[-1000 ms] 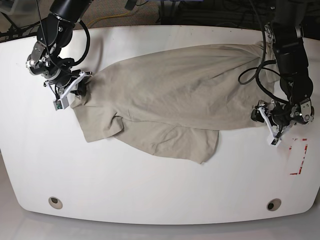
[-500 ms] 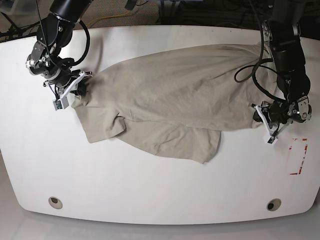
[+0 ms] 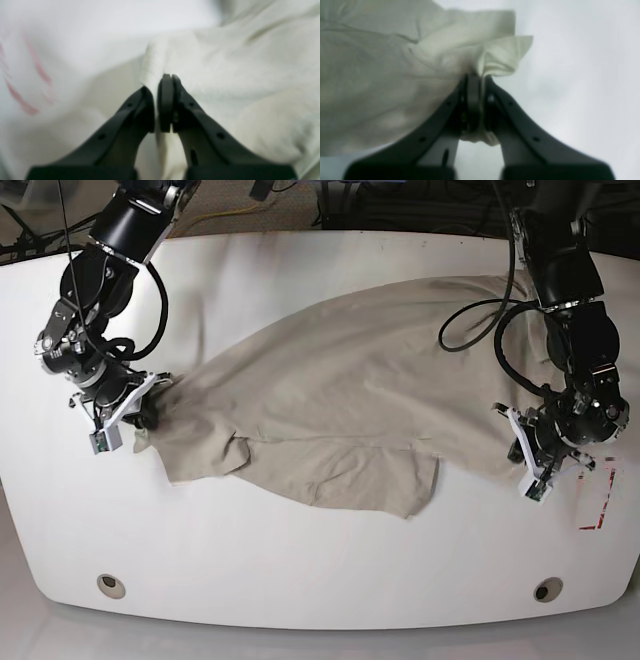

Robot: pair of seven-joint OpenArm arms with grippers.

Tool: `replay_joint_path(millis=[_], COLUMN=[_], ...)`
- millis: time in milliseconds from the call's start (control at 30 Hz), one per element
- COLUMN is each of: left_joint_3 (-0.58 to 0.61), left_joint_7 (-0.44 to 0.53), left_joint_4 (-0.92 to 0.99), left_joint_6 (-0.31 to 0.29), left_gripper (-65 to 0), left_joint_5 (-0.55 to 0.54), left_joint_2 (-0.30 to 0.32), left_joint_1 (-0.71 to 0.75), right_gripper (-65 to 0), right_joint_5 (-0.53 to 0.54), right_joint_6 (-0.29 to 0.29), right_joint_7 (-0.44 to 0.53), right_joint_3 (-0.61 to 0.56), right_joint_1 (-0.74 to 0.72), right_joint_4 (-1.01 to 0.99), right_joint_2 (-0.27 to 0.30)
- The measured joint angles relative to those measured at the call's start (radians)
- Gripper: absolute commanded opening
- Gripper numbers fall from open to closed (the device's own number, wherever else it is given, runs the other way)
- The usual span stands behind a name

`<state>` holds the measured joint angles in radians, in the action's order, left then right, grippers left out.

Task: Fold the T-shirt properly
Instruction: 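Lift the shirt with both grippers and swing it toward the robot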

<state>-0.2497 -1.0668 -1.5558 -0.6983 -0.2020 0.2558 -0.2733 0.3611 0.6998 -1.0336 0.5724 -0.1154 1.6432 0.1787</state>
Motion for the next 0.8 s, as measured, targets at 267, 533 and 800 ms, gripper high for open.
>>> replay_joint_path(millis=[267,533,800], left_joint_3=[-0.011,-0.01,-0.008], left_joint_7=[-0.147,-0.161,-0.159], left_joint_4=[-0.225,-0.312,-0.312], left_joint_6=[-0.002,-0.003,0.011], left_gripper=[-65.0,-65.0,-65.0], left_joint_5=[0.015,0.0,-0.005], left_joint_2=[0.004,0.005,0.038], left_joint_1=[-0.087,-0.214,-0.409], right_gripper=[-65.0,-65.0,-65.0], right_joint_5=[0.006,0.003,0.023], right_joint_6=[0.003,-0.001,0.006], right_joint_7=[-0.026,-0.03,-0.032], right_joint_3=[-0.004,-0.022,-0.134], right_joint_1=[-0.172,-0.378,-0.572], right_joint_4=[-0.008,-0.149,-0.198], right_joint_2=[0.041,0.126,0.211])
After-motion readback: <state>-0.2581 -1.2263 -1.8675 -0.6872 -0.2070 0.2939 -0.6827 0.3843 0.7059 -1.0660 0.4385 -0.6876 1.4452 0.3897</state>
